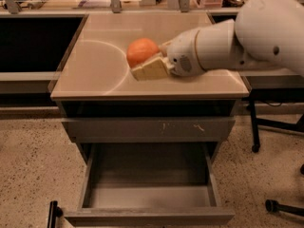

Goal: Place orange into middle drawer

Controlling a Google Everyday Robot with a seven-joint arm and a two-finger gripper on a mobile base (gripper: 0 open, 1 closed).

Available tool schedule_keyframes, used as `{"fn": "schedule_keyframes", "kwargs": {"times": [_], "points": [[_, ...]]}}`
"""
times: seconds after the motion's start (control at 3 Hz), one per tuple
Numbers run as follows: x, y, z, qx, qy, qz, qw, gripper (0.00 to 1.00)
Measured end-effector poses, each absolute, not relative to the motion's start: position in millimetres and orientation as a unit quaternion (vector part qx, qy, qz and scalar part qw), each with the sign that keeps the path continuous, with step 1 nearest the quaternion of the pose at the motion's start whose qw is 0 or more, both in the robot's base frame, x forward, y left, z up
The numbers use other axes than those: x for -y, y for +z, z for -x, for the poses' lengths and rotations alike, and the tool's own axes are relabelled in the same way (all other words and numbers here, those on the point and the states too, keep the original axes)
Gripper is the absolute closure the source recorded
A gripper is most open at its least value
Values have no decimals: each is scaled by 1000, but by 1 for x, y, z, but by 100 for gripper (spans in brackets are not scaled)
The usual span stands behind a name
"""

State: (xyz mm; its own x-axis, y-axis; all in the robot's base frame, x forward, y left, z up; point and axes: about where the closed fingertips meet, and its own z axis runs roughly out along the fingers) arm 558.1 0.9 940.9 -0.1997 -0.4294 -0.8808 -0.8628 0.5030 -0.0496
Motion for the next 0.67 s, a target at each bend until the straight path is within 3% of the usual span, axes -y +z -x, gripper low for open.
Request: {"fn": "schedule_keyframes", "kwargs": {"times": [0.67], "points": [[11,907,-556,-757,227,410,455,100]]}}
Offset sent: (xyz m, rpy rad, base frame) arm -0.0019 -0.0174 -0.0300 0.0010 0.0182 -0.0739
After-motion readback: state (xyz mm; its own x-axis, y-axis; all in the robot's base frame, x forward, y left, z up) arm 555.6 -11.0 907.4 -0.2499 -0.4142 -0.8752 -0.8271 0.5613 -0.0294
